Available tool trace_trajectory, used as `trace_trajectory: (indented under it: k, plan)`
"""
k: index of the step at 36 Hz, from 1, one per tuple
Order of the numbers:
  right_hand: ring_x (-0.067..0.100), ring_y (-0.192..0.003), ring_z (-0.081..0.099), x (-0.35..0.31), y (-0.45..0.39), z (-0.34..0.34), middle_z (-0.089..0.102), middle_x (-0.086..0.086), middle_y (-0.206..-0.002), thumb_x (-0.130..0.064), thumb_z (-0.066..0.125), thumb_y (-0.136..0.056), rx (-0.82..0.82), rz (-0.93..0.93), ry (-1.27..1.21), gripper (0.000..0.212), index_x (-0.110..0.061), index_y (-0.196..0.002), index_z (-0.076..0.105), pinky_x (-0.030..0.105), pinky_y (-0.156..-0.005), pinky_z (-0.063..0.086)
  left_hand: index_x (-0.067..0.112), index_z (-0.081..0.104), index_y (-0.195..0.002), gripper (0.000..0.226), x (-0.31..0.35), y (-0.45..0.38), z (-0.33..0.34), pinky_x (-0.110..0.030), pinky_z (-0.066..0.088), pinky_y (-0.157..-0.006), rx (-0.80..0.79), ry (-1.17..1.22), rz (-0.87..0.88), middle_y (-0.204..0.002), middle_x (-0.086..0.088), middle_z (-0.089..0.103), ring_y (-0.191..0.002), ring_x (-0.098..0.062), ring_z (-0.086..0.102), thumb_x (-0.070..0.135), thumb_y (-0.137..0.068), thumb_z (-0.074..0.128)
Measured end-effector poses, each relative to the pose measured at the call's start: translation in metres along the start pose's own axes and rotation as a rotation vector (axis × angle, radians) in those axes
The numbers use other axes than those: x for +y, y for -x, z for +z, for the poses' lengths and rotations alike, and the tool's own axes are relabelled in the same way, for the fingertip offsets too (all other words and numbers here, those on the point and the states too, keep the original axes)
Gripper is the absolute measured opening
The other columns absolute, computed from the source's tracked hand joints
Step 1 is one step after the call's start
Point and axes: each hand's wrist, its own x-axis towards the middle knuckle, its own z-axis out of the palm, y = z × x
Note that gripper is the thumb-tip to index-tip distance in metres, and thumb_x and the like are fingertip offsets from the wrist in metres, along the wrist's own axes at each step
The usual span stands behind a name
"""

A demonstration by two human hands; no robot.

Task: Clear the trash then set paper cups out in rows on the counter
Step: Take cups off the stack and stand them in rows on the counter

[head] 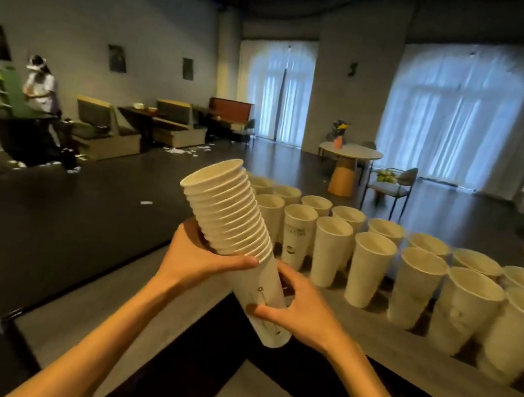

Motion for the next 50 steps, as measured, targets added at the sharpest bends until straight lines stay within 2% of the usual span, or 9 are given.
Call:
trace_trajectory:
  k: [6, 17, 22, 27, 34, 39, 44, 47, 50]
  plan:
    - [-0.011, -0.103, 0.057, -0.021, -0.112, 0.082, 0.06, -0.029, -0.112, -0.055, 0.084, -0.064, 0.063, -0.063, 0.002, 0.076, -0.055, -0.129, 0.045, 0.019, -0.084, 0.051, 0.041, 0.057, -0.113, 0.1, -0.041, -0.068, -0.093, -0.022, 0.058, -0.083, 0.138, 0.023, 0.009, -0.11, 0.011, 0.073, -0.105, 0.0, 0.069, 0.064, -0.024, 0.096]
    - [-0.005, -0.12, 0.042, 0.009, -0.275, 0.165, 0.046, -0.026, -0.124, -0.031, 0.09, -0.066, 0.24, 0.126, -0.031, 0.085, -0.042, -0.132, 0.037, 0.023, -0.099, 0.039, 0.04, 0.054, -0.12, 0.081, -0.077, -0.217, -0.178, -0.013, 0.057, -0.081, 0.325, 0.029, 0.174, -0.115, 0.019, 0.066, -0.104, 0.01, 0.066, 0.049, -0.049, 0.092]
    - [0.013, -0.132, 0.043, 0.033, -0.317, 0.181, 0.048, -0.011, -0.139, -0.031, 0.09, -0.068, 0.325, 0.326, -0.106, 0.098, -0.032, -0.146, 0.03, 0.047, -0.109, 0.04, 0.031, 0.049, -0.13, 0.083, -0.087, -0.263, -0.22, -0.043, 0.053, -0.105, 0.4, 0.191, 0.121, -0.122, 0.012, 0.061, -0.113, -0.001, 0.063, 0.038, -0.057, 0.087]
    - [0.022, -0.133, 0.05, 0.048, -0.348, 0.191, 0.055, -0.006, -0.139, -0.036, 0.093, -0.061, 0.373, 0.348, -0.134, 0.086, -0.037, -0.131, 0.041, 0.05, -0.108, 0.043, 0.034, 0.047, -0.124, 0.071, -0.105, -0.273, -0.239, -0.039, 0.056, -0.099, 0.405, 0.281, 0.071, -0.122, 0.009, 0.062, -0.113, -0.006, 0.064, 0.03, -0.062, 0.082]
    - [0.003, -0.118, 0.056, 0.054, -0.368, 0.213, 0.056, -0.025, -0.125, -0.05, 0.092, -0.056, 0.347, 0.255, -0.167, 0.089, -0.049, -0.129, 0.04, 0.031, -0.095, 0.052, 0.039, 0.053, -0.115, 0.067, -0.135, -0.275, -0.237, -0.034, 0.055, -0.092, 0.32, 0.253, -0.002, -0.118, 0.009, 0.065, -0.107, -0.004, 0.066, 0.036, -0.056, 0.082]
    - [0.006, -0.106, 0.062, 0.063, -0.361, 0.206, 0.061, -0.016, -0.117, -0.045, 0.091, -0.062, 0.273, 0.302, -0.06, 0.088, -0.033, -0.135, 0.043, 0.025, -0.09, 0.053, 0.038, 0.054, -0.117, 0.07, -0.138, -0.273, -0.225, -0.032, 0.054, -0.089, 0.205, 0.223, -0.011, -0.119, 0.009, 0.066, -0.107, -0.002, 0.066, 0.037, -0.053, 0.082]
    - [0.02, -0.087, 0.068, 0.059, -0.329, 0.168, 0.068, 0.008, -0.093, -0.017, 0.064, -0.095, 0.313, 0.521, -0.154, 0.004, -0.016, -0.097, 0.066, 0.03, -0.059, 0.057, 0.043, 0.057, -0.113, 0.08, -0.135, -0.276, -0.206, -0.023, 0.055, -0.083, 0.04, 0.176, -0.015, -0.112, 0.016, 0.072, -0.106, 0.002, 0.068, 0.052, -0.042, 0.092]
    - [0.016, -0.089, 0.071, 0.047, -0.309, 0.138, 0.075, 0.004, -0.102, -0.041, 0.061, -0.094, 0.201, 0.505, -0.423, 0.02, -0.027, -0.09, 0.075, 0.031, -0.076, 0.059, 0.042, 0.057, -0.113, 0.08, -0.132, -0.281, -0.185, -0.025, 0.055, -0.085, -0.11, 0.188, -0.08, -0.106, 0.023, 0.073, -0.104, 0.002, 0.069, 0.052, -0.04, 0.087]
    - [0.023, -0.105, 0.07, 0.043, -0.291, 0.117, 0.074, 0.006, -0.114, -0.07, 0.066, -0.075, 0.121, 0.42, -0.779, 0.054, -0.03, -0.111, 0.074, 0.044, -0.097, 0.05, 0.035, 0.06, -0.12, 0.083, -0.131, -0.282, -0.153, -0.033, 0.058, -0.087, -0.231, 0.213, -0.169, -0.112, 0.013, 0.075, -0.107, -0.006, 0.07, 0.05, -0.044, 0.088]
